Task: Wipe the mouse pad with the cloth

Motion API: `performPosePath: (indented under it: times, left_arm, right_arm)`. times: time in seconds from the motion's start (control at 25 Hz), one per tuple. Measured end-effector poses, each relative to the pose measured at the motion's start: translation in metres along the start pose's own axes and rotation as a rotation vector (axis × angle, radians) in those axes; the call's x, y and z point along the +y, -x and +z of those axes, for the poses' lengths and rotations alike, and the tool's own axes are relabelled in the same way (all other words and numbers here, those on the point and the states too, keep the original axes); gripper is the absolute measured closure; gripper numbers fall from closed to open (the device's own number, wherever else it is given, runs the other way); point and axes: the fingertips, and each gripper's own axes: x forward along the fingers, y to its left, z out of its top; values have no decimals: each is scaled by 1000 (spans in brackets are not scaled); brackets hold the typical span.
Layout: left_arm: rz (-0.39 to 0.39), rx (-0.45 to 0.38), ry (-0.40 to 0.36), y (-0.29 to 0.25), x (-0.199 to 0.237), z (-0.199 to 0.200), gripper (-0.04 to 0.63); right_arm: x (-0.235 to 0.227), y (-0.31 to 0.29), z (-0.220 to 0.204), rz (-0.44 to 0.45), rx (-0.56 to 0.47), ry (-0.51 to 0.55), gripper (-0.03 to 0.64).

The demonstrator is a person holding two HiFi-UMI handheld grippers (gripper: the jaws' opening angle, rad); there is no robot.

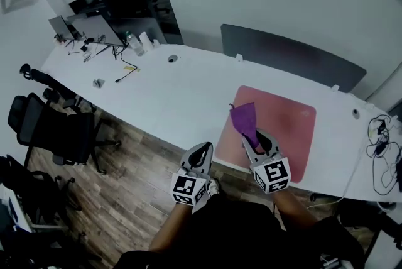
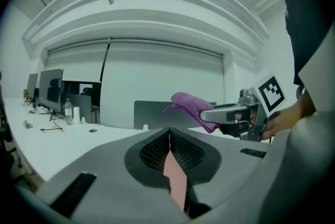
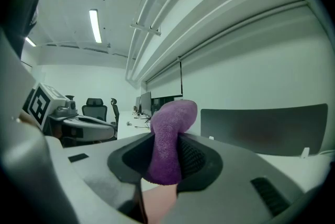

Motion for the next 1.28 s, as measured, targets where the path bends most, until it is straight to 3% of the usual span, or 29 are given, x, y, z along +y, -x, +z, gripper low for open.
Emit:
performPosePath:
  times: [0.72, 1.04, 1.28]
  left_arm:
    - [-255, 51, -7, -64, 61, -3, 574]
    - [-326, 84, 17, -82, 59, -18, 574]
    - [-330, 118, 19, -110, 60, -27, 574]
  right_arm:
    - [-23, -60, -21, -253, 88, -61, 483]
    - [-34, -70, -49, -295, 168, -119, 485]
    - [-57, -79, -71, -314, 208, -149, 486]
